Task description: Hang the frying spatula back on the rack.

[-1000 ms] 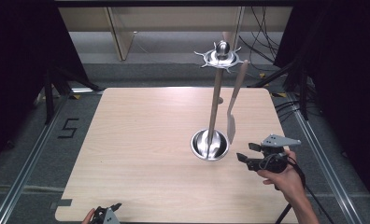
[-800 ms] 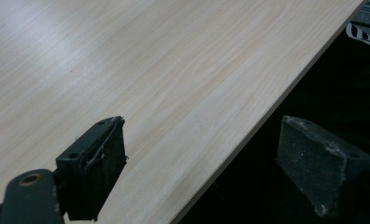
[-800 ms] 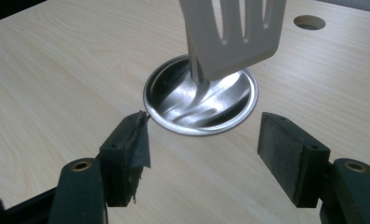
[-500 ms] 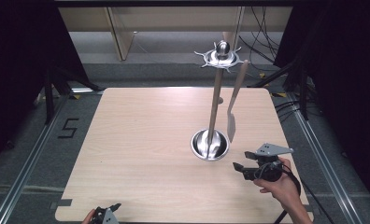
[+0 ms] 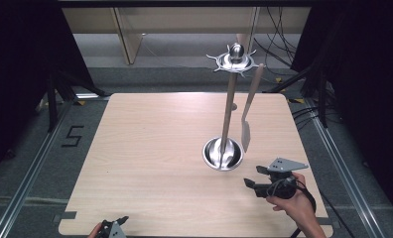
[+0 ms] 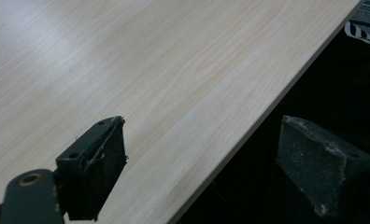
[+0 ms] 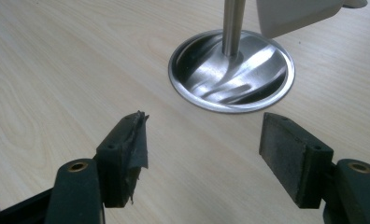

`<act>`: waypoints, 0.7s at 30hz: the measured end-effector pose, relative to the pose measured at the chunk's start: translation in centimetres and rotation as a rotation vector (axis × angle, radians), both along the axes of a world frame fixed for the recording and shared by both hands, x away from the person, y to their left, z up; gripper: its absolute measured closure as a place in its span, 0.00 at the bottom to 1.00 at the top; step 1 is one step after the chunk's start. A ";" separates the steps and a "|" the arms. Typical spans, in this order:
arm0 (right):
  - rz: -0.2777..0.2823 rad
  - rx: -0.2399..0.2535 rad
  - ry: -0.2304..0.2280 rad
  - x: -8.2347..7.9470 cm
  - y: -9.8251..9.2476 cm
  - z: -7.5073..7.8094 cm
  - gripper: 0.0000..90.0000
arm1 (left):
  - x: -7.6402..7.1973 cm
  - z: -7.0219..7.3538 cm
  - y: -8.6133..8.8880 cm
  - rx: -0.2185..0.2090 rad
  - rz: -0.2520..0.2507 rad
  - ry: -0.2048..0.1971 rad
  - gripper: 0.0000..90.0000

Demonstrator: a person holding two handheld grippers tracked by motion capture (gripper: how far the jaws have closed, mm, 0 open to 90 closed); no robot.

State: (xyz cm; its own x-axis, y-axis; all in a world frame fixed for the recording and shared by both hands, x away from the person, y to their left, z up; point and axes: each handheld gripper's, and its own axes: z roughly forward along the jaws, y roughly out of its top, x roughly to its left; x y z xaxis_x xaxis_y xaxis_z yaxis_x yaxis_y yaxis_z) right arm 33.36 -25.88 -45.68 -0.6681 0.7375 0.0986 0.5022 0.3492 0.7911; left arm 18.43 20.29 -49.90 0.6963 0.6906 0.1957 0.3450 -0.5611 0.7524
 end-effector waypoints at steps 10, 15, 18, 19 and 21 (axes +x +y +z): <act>0.014 -0.024 -0.004 -0.4 0.1 -1.1 0.36 | -0.1 0.3 0.2 0.050 -0.025 0.015 0.16; 0.006 -0.011 0.020 -0.8 0.2 -1.5 0.35 | -0.1 0.3 0.2 0.048 -0.024 0.014 0.16; 0.009 -0.019 0.002 -0.9 0.0 -1.7 0.35 | 0.0 0.2 0.1 0.048 -0.026 0.018 0.16; 0.006 -0.010 0.016 -1.1 0.1 -1.7 0.35 | 0.0 0.1 0.0 0.030 -0.015 0.012 0.16; 0.007 -0.019 0.008 -1.2 0.0 -1.8 0.35 | 0.0 0.0 0.0 0.030 -0.008 0.008 0.16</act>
State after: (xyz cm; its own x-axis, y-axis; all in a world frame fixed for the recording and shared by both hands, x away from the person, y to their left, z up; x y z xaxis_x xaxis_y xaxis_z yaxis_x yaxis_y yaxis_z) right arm 32.17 -25.85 -47.47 -0.6727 0.7344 0.0899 0.5056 0.3676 0.7805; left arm 18.41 20.26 -49.88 0.7030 0.6791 0.2111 0.3462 -0.5861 0.7325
